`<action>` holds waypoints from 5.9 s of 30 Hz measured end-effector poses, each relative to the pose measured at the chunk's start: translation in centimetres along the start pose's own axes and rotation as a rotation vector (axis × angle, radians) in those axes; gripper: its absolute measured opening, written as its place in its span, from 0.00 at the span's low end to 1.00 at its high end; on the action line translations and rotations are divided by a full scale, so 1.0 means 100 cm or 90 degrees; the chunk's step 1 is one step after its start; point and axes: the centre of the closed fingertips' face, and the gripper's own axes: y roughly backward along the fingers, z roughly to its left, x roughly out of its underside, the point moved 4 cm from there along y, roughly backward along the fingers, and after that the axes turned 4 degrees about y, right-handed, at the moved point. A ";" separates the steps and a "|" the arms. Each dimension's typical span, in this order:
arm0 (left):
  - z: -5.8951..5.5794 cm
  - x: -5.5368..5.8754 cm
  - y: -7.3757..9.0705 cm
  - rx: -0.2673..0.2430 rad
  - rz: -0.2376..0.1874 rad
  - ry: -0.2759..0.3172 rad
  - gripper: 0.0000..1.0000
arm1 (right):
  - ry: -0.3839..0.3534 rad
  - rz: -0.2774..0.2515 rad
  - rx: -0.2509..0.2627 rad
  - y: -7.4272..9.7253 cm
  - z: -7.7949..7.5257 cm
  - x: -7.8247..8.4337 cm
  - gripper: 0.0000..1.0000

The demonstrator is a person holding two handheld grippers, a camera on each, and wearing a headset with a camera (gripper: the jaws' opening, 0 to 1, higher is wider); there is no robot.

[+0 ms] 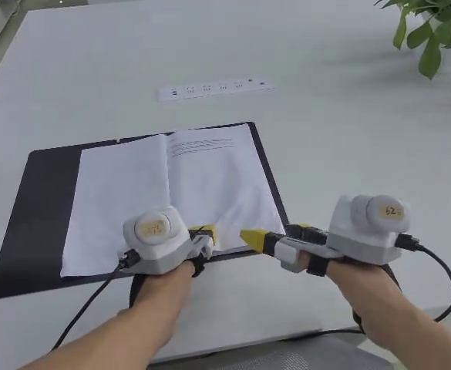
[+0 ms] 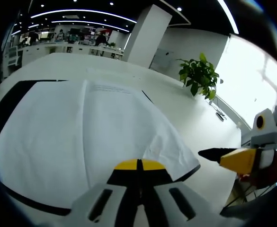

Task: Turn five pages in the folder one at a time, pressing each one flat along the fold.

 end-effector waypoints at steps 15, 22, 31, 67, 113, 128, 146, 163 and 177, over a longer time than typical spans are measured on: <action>0.001 0.001 -0.001 -0.003 0.001 -0.007 0.00 | -0.068 0.025 0.010 -0.002 -0.015 0.006 0.41; 0.001 0.001 -0.001 -0.003 0.001 -0.013 0.00 | -0.208 -0.002 0.016 -0.001 -0.026 0.007 0.23; 0.001 0.001 -0.001 -0.003 0.002 -0.017 0.00 | -0.344 -0.025 0.008 0.003 -0.037 0.016 0.04; 0.032 -0.026 0.069 -0.008 -0.035 -0.135 0.19 | -0.252 -0.125 -0.116 0.008 0.066 -0.053 0.00; 0.122 -0.067 0.236 -0.096 -0.111 -0.155 0.36 | -0.074 0.079 -0.197 -0.136 0.219 -0.010 0.00; 0.146 -0.054 0.253 -0.131 -0.100 -0.116 0.35 | -0.035 0.167 -0.167 -0.184 0.220 0.031 0.00; 0.168 -0.029 0.249 -0.152 -0.057 -0.092 0.34 | -0.012 0.225 -0.132 -0.220 0.216 0.069 0.00; 0.176 -0.023 0.217 -0.144 0.019 -0.130 0.33 | -0.051 0.210 -0.218 -0.206 0.225 0.064 0.13; 0.159 -0.028 0.146 -0.094 0.042 -0.183 0.29 | -0.108 0.118 -0.159 -0.167 0.150 0.017 0.10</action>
